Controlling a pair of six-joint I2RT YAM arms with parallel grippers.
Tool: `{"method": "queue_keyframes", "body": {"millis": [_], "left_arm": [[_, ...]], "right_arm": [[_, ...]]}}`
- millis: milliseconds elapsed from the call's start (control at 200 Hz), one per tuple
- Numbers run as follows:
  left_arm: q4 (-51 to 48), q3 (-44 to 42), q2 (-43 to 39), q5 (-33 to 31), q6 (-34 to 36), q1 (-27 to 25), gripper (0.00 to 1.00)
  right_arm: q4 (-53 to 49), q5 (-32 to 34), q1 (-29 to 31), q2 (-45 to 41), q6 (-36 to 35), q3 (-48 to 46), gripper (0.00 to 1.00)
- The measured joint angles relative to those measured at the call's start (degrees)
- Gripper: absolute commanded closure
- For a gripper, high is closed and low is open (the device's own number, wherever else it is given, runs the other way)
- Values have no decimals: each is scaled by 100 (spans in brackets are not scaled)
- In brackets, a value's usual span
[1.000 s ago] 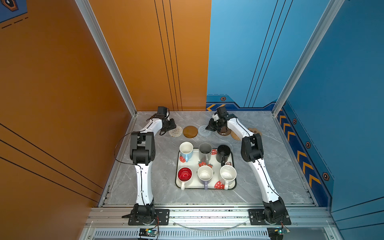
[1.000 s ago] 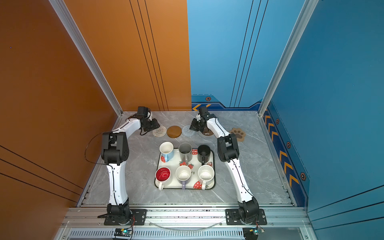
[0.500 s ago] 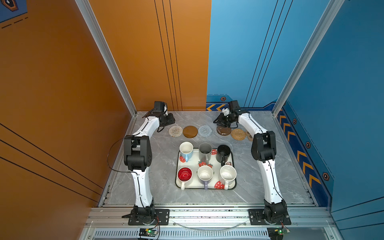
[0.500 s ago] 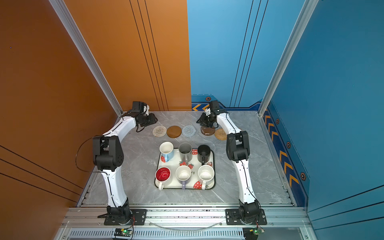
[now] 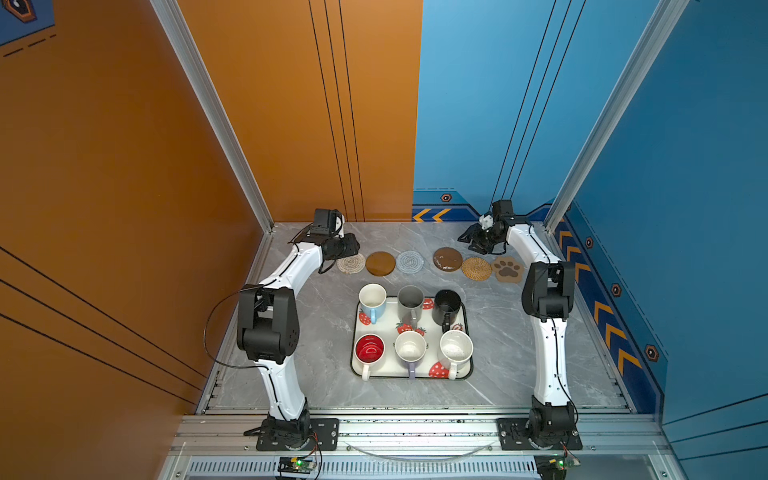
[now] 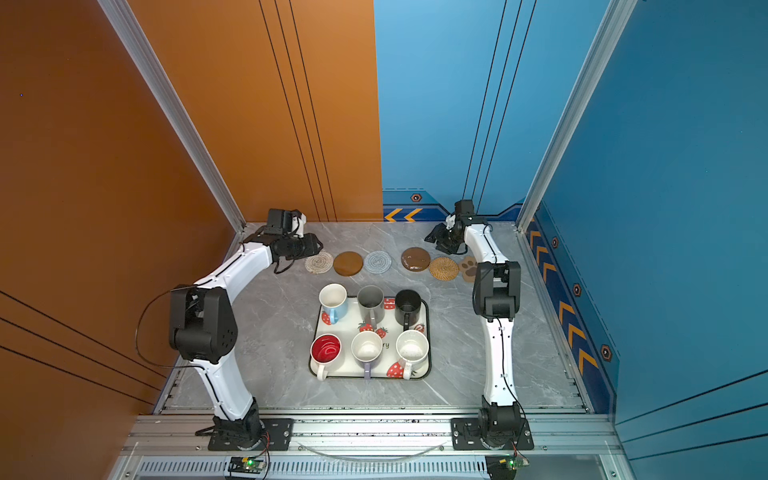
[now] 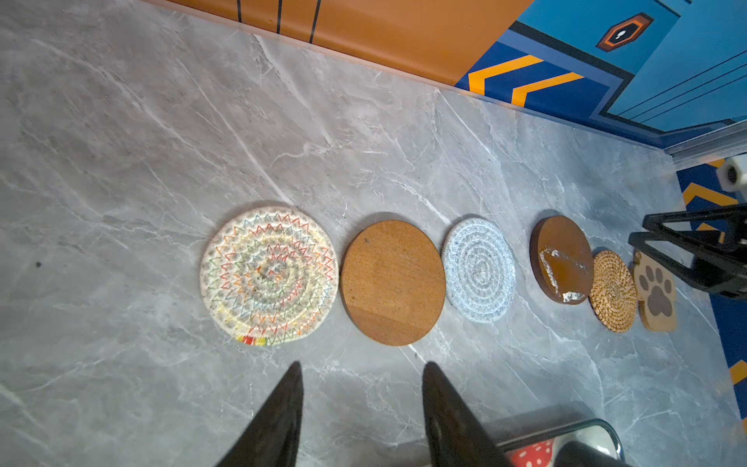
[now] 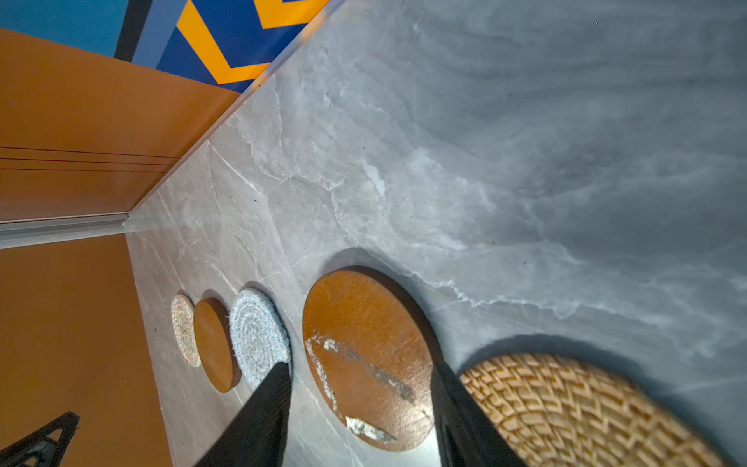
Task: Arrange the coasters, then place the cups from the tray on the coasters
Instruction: 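Raise both grippers and move the right gripper toward the dark brown coaster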
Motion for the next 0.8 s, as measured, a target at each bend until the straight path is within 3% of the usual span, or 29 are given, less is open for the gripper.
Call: {"method": "queue_keyframes", "body": {"millis": [341,801], "left_arm": [[153,-264,-422,7,-151,-111,51],[254,-435,-472,-11,-302,-140,52]], "right_arm": [[-118,-46,-59,713,-79,619,45],[-111,-354,66,774,-205,560,57]]}}
